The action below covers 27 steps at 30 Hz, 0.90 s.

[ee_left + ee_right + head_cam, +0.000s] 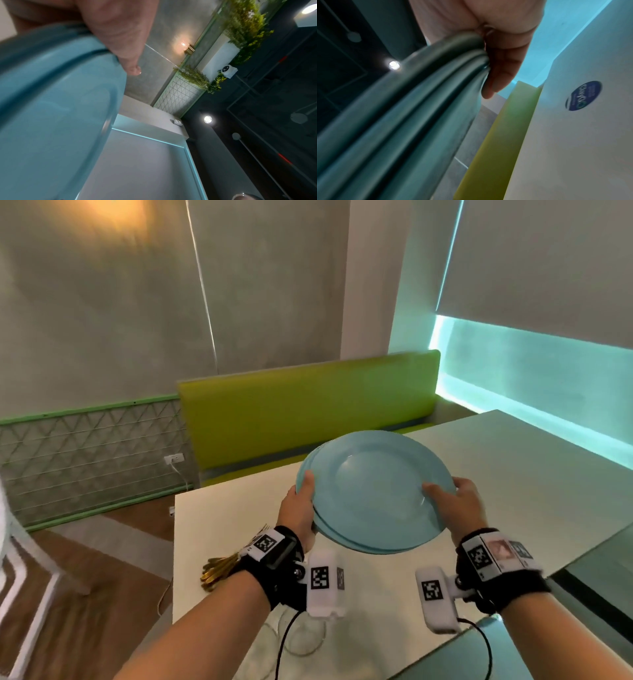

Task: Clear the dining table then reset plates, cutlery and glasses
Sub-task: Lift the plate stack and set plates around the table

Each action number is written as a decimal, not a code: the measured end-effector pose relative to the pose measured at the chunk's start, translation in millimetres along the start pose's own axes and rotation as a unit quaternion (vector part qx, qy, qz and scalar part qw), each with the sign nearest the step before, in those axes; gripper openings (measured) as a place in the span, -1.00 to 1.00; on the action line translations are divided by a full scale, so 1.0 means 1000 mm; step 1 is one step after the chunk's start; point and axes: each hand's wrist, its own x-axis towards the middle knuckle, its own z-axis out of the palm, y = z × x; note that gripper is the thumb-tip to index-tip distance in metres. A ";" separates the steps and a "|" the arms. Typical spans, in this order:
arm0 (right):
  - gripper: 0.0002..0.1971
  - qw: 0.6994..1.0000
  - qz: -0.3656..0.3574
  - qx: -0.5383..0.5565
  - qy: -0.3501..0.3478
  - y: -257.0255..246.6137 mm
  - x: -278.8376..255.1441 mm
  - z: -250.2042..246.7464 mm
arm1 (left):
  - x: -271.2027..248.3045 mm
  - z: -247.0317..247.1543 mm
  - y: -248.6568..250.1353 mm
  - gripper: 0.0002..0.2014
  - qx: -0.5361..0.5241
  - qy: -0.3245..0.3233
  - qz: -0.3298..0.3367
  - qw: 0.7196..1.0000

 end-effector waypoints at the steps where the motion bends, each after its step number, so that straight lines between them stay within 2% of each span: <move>1: -0.54 1.000 0.012 0.006 0.008 0.005 0.001 -0.007 | -0.001 0.006 -0.004 -0.57 0.007 0.002 -0.008 1.000; 6: -0.62 0.998 0.053 0.024 0.037 0.028 0.019 -0.034 | 0.002 0.030 -0.025 -0.52 0.022 -0.003 -0.037 0.999; 10: -0.66 0.990 0.095 0.063 0.079 0.046 0.044 -0.050 | 0.014 0.041 -0.030 -0.52 0.031 0.038 -0.020 0.999; 14: -0.61 0.969 0.166 0.153 0.098 0.071 0.080 -0.076 | 0.039 0.051 -0.035 -0.55 0.030 0.096 -0.008 0.995; 18: -0.60 0.931 0.243 0.229 0.148 0.098 0.115 -0.111 | 0.062 0.073 -0.038 -0.58 0.023 0.153 -0.003 0.988; 23: -0.57 0.918 0.289 0.210 0.173 0.135 0.155 -0.140 | 0.095 0.103 -0.050 -0.55 0.030 0.192 -0.003 0.981; 27: -0.53 0.905 0.324 0.195 0.196 0.168 0.182 -0.155 | 0.119 0.124 -0.063 -0.54 0.036 0.195 -0.014 0.980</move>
